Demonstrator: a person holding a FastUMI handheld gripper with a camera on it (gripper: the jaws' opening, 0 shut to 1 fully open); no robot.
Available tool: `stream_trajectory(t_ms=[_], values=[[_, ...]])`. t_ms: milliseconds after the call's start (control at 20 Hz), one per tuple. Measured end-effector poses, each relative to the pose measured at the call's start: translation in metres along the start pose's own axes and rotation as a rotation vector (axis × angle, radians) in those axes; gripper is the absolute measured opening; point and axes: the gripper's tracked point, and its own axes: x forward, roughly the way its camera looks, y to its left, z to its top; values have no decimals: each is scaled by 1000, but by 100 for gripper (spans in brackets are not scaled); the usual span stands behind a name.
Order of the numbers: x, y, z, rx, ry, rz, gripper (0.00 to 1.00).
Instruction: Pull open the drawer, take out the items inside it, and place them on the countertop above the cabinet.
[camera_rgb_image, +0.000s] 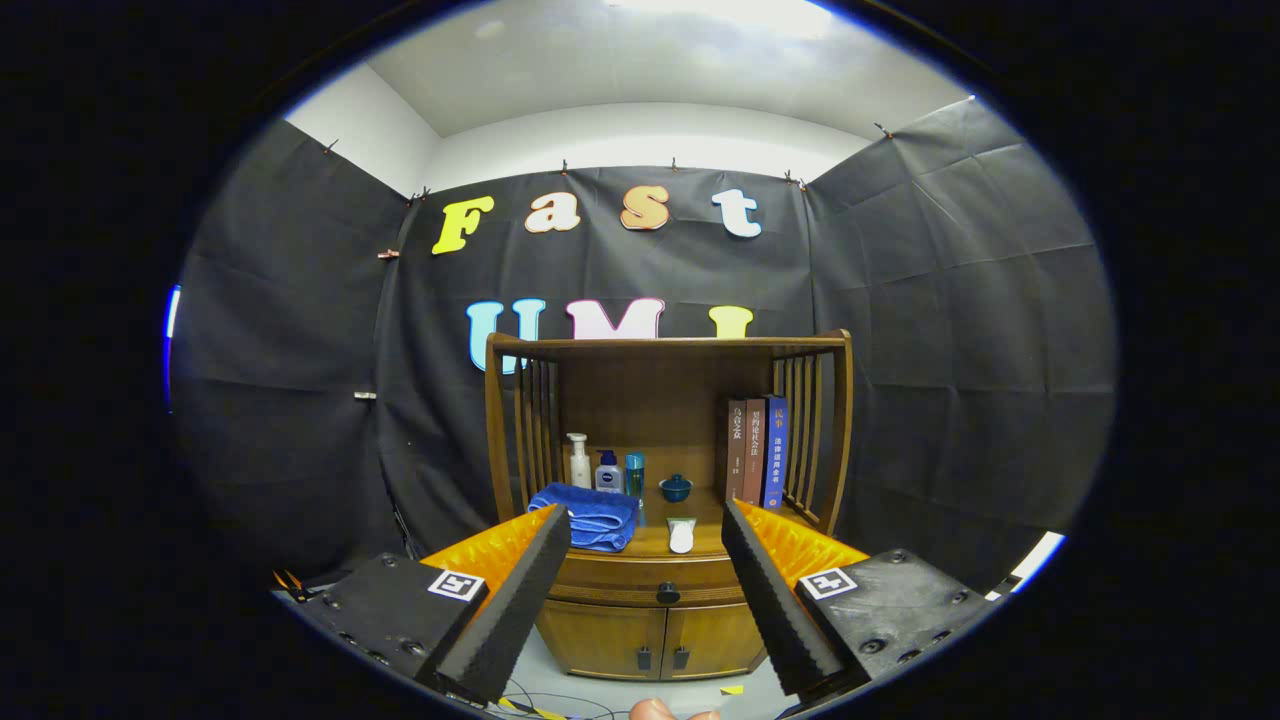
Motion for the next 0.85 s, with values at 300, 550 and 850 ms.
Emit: stream_trajectory(t_ms=[300, 550, 850], values=[[-1, 1, 3, 4, -10, 5, 98], [-2, 5, 1, -20, -10, 12, 99], [-4, 12, -4, -25, -2, 25, 98]])
